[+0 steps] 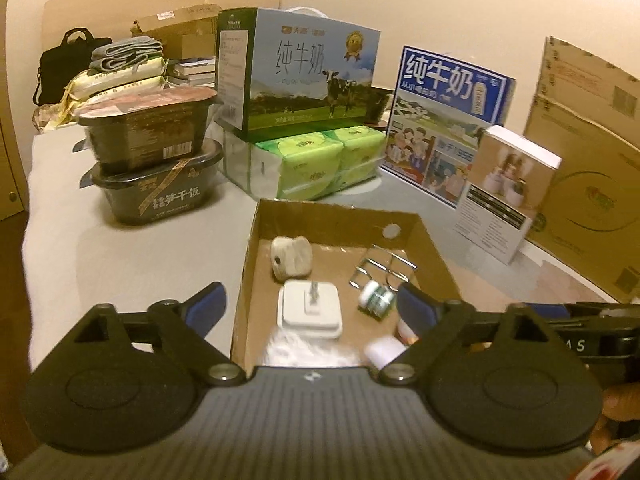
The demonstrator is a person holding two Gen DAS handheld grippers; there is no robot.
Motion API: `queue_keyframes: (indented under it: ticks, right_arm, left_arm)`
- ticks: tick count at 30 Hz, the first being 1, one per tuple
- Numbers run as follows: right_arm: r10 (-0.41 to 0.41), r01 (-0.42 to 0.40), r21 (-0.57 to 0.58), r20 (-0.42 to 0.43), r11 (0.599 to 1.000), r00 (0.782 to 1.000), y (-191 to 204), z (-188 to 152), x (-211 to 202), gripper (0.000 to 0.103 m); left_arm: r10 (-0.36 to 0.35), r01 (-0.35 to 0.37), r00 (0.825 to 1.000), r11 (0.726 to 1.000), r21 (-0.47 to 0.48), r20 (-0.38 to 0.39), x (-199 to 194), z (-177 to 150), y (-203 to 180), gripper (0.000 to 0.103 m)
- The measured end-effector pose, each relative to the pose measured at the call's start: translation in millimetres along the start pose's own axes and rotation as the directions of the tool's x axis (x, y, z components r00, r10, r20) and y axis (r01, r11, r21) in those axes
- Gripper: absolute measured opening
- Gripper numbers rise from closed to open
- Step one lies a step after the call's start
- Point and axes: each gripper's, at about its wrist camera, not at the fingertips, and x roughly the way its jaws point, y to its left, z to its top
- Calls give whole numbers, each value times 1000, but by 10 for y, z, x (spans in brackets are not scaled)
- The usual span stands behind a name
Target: Organize rigid objects
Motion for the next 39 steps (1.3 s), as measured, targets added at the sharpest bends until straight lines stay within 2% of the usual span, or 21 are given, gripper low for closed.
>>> queue_keyframes:
  ticks: [8, 17, 27, 39]
  right_arm:
    - [-45, 45, 2, -9, 999, 999, 172, -394, -686, 83]
    - [-104, 103, -4, -29, 995, 994, 228, -723, -1280, 83]
    - [-153, 152, -19, -48, 988, 987, 249, -1028, -1656, 83]
    - [-171, 170, -16, -57, 985, 984, 212, -1174, -1853, 83]
  left_arm:
    - [6, -6, 1000, 1000, 3, 10, -631, -275, -114, 102]
    - [33, -32, 999, 999, 38, -26, -1140, -575, -344, 102]
    - [4, -3, 994, 1000, 13, -113, -1350, -911, -541, 102]
    - [16, -14, 989, 1000, 18, -149, -1418, -1108, -681, 101]
